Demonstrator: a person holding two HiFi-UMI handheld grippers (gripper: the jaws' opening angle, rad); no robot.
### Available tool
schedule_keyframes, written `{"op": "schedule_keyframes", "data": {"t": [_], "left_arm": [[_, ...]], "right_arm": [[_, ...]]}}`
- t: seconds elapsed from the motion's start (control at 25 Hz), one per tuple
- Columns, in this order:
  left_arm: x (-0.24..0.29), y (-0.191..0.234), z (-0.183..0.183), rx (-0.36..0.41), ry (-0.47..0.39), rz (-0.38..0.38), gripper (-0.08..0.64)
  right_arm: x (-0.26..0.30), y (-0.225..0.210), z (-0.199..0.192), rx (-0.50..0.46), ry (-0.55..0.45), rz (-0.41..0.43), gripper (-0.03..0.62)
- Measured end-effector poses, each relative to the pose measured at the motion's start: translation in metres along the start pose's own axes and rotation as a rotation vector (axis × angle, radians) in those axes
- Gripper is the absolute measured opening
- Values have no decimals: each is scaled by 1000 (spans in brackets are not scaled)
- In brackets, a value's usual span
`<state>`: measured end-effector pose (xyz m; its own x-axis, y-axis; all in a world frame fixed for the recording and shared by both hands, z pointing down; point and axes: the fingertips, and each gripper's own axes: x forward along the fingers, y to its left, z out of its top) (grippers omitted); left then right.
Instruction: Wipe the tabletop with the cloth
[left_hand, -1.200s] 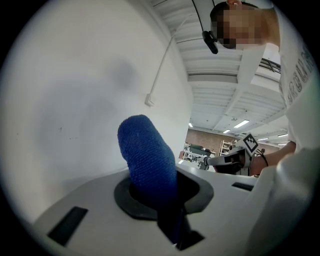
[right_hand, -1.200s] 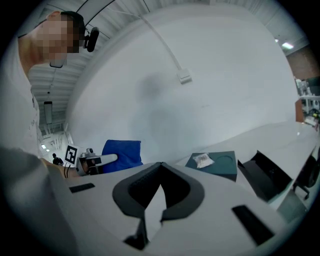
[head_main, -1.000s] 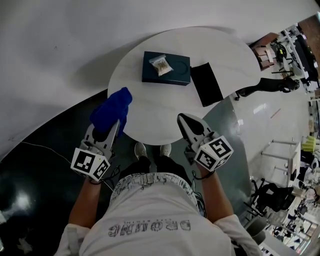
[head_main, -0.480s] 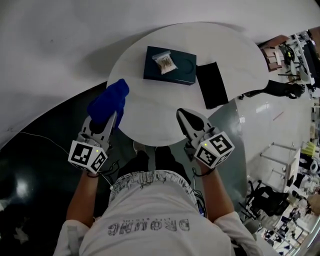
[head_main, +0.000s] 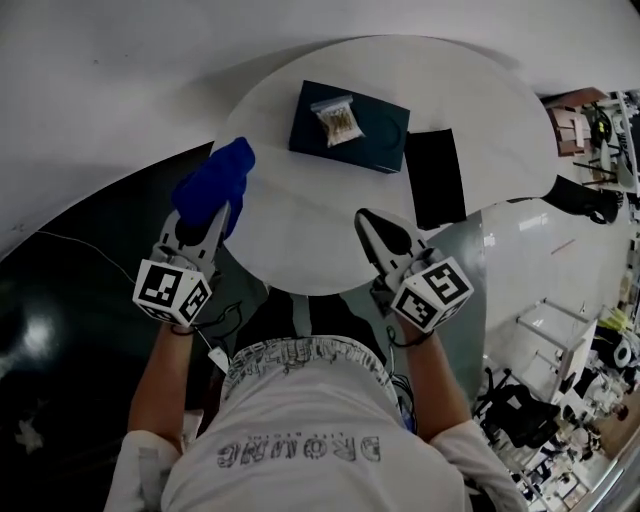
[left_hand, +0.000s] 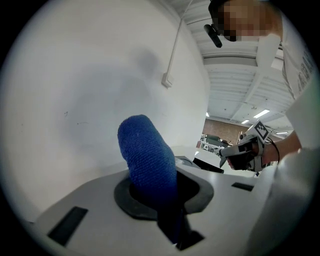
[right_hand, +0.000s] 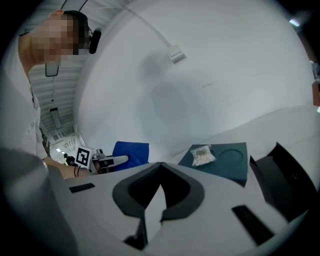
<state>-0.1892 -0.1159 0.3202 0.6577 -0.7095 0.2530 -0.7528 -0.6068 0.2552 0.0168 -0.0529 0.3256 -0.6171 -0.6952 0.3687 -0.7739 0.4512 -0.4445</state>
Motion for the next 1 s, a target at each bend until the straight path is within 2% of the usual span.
{"op": "schedule_keyframes", "data": {"t": [0.16, 0.4, 0.84, 1.0], "left_arm": [[10, 9, -12, 10, 24, 30, 75], [25, 27, -29, 66, 71, 55, 74], [53, 58, -45, 233, 130, 64, 74], [65, 62, -75, 321, 218, 74, 75]], "right_arm": [[3, -11, -4, 5, 24, 16, 8], [9, -23, -13, 16, 52, 23, 8], [15, -41, -43, 60, 94, 0, 8], [16, -46, -53, 72, 107, -9, 8]]}}
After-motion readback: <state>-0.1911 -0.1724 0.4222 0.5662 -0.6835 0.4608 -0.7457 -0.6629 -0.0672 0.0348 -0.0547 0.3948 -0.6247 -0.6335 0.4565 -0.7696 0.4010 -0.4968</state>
